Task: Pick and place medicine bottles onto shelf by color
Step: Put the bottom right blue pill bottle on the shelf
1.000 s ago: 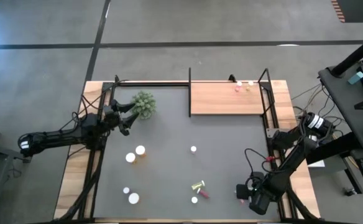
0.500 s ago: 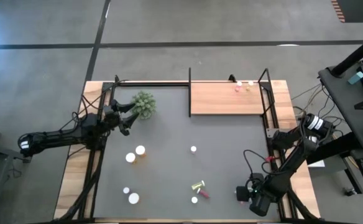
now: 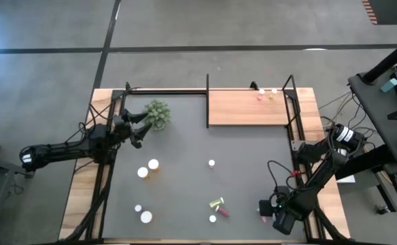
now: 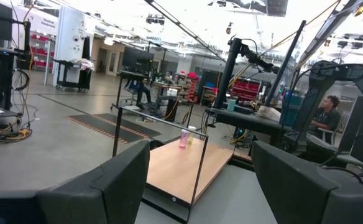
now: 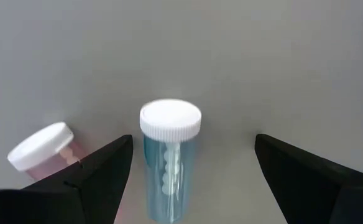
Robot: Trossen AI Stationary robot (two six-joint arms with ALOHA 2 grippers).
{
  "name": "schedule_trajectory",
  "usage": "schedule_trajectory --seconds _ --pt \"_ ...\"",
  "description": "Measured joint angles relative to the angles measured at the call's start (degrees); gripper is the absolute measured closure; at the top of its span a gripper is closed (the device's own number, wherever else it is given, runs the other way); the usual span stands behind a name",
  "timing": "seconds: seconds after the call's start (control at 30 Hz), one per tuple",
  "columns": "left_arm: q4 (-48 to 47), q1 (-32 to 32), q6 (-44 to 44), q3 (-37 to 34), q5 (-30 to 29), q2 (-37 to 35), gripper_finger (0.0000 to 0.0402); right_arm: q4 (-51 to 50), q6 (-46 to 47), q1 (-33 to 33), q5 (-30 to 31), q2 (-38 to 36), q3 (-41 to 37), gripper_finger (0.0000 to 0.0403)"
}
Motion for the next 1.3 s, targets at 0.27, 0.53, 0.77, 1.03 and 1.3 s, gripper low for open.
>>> schedule_trajectory --seconds 0.27,0.53,0.77,1.03,1.3 --pt "-0.02 -0.02 0.00 0.00 0.00 0.02 0.0134 -0.96 -0.13 -0.87 0.91 -0.04 -0.02 0.0074" --pt "-0.02 -0.02 -0.02 0.00 0.00 0.02 0.0134 1.02 -0.39 -0.87 0.93 -0.16 -0.17 0.0074" --pt "0.00 -0.02 -0.02 0.00 0.00 0.02 0.0134 -0.58 -0.41 -1.71 1.42 -0.40 -0.15 0.0074" --pt "-0.01 0.00 -0.01 0.00 0.00 0.02 0.0134 -0.48 -0.37 -1.87 1.28 -0.42 -0.15 0.0081" --pt "-0.02 0.00 -0.02 0.00 0.00 0.02 0.0134 -0.14 0.46 -1.89 1.26 -0.42 -0.15 0.0149"
